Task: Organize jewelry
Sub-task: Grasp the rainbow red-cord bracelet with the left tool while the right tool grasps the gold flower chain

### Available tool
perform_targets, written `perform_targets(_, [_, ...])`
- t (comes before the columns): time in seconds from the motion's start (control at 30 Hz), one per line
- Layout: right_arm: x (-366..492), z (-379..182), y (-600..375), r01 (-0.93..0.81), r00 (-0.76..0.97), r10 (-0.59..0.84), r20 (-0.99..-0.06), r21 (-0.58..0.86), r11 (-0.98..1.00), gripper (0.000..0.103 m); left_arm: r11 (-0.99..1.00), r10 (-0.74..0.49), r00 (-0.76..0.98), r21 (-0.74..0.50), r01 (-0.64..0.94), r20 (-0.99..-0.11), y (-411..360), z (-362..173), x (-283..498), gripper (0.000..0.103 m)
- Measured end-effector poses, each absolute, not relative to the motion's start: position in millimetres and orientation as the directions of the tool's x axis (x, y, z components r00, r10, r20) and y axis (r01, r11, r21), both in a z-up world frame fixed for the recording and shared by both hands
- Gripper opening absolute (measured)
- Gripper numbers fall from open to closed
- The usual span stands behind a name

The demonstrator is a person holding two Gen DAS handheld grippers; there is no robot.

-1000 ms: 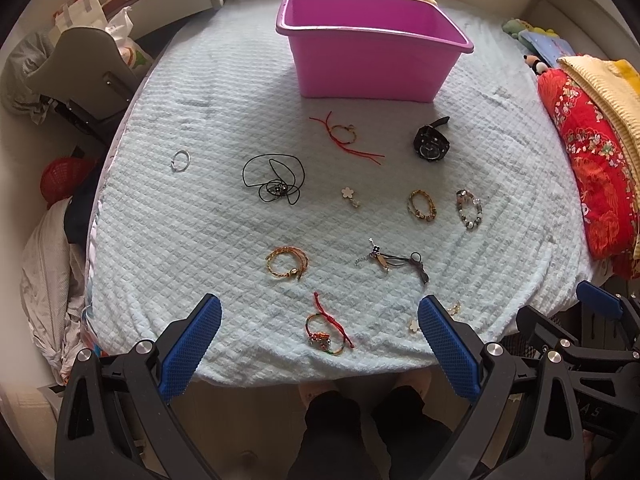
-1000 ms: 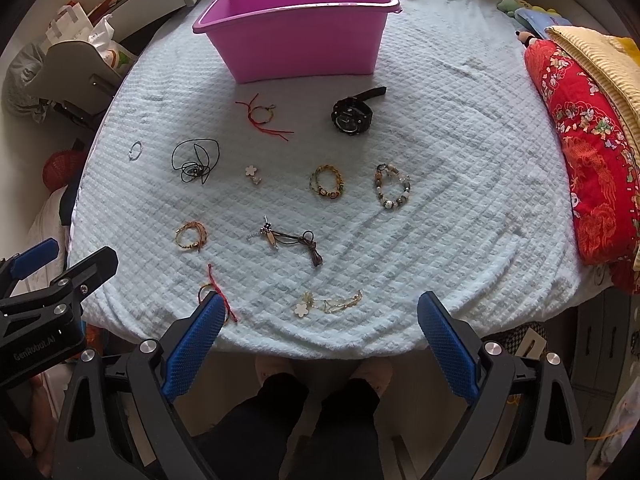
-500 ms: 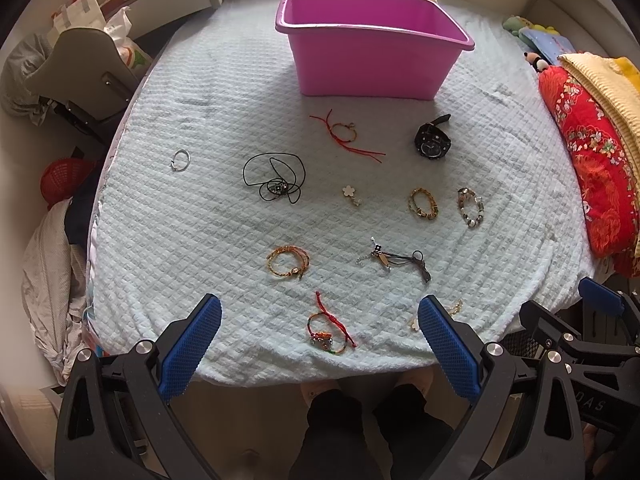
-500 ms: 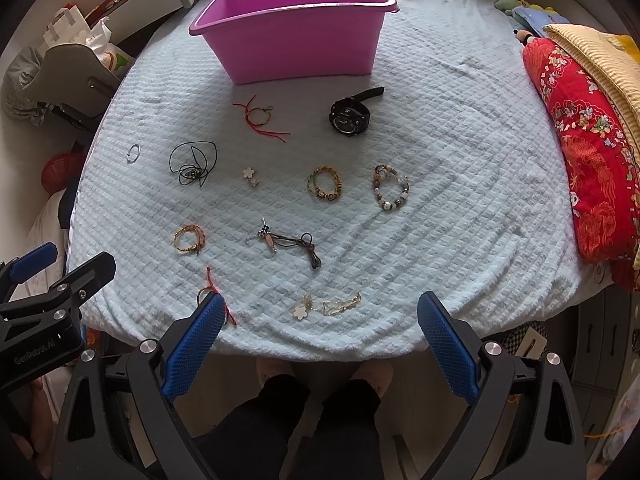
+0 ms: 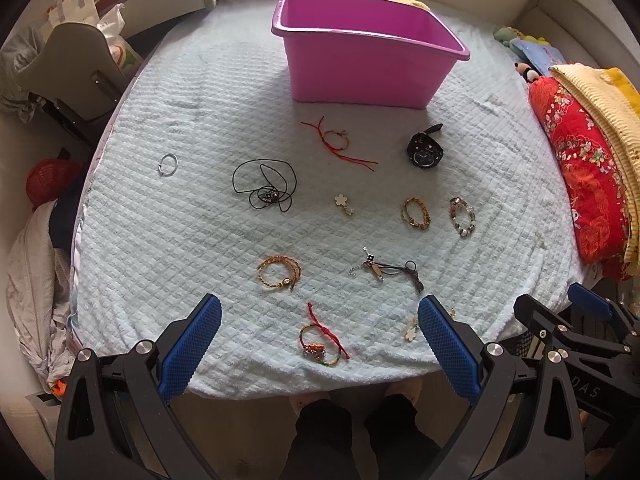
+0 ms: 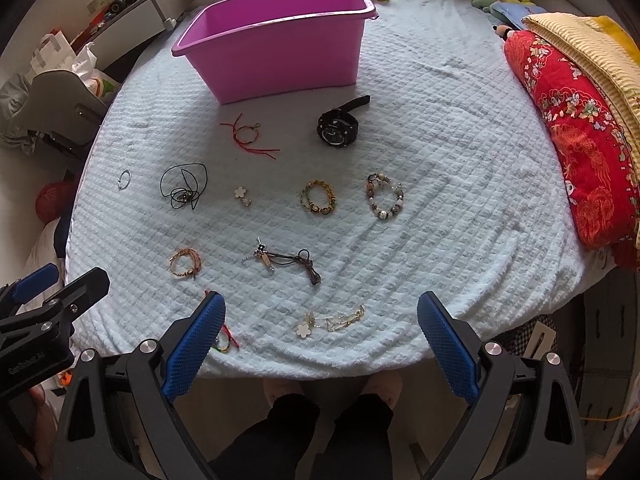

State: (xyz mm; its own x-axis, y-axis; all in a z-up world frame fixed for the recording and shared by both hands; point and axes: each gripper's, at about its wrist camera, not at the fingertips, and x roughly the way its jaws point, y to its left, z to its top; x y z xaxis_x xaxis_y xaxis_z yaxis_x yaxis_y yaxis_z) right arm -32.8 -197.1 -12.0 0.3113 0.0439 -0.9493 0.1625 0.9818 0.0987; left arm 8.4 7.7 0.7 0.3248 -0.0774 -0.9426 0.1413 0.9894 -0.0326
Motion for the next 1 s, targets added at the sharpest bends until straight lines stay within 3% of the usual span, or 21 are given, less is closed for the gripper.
perform_targets(0.67, [-37,-101,-221,0.036,0.354,0.129,-0.926,0.151,0.988,0.092,0.996,-0.015,0.381,-0.049,-0.079,-0.924,4,-75,-31,0.097])
perform_targets(1.0, [-49,-146,-221,0.074,0.412,0.114,-0.904,0.158,0.985,0.092,0.998,-0.03,0.398,-0.051,-0.041,-0.917,16,-124,-44,0.097])
